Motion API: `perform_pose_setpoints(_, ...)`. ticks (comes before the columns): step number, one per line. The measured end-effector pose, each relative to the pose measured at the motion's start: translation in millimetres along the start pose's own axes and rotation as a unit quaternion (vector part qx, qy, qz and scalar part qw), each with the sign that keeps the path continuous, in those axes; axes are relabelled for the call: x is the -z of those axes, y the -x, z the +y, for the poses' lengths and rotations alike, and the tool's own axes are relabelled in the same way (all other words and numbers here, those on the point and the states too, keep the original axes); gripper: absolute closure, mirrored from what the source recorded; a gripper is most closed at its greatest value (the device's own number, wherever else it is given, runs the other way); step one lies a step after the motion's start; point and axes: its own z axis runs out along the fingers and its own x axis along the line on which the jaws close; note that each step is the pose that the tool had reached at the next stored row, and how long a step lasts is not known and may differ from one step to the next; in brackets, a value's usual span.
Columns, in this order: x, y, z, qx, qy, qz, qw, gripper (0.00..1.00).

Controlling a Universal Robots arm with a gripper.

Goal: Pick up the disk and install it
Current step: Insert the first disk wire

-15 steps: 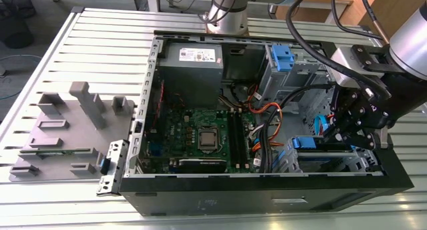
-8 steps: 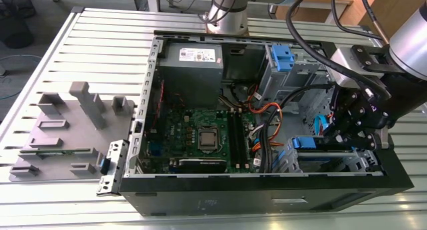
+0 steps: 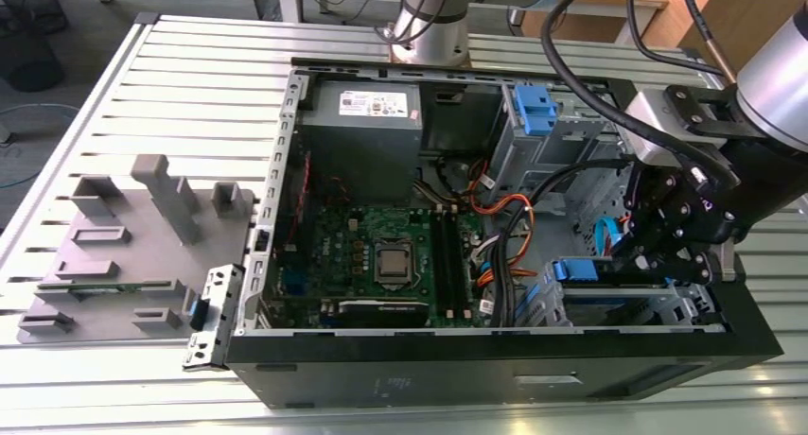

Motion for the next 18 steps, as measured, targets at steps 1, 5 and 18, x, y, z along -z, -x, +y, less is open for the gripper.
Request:
perform_pose_setpoints(1,0.0,0.0,0.0,0.000,0.0000,0.0000,1.00000,0.76)
perform_pose_setpoints(5,1.5,0.0,0.1,0.000,0.0000,0.0000,1.00000,0.76)
perform_pose_setpoints(18,17.1,0.1,0.5,0.000,0.0000,0.0000,1.00000,0.76)
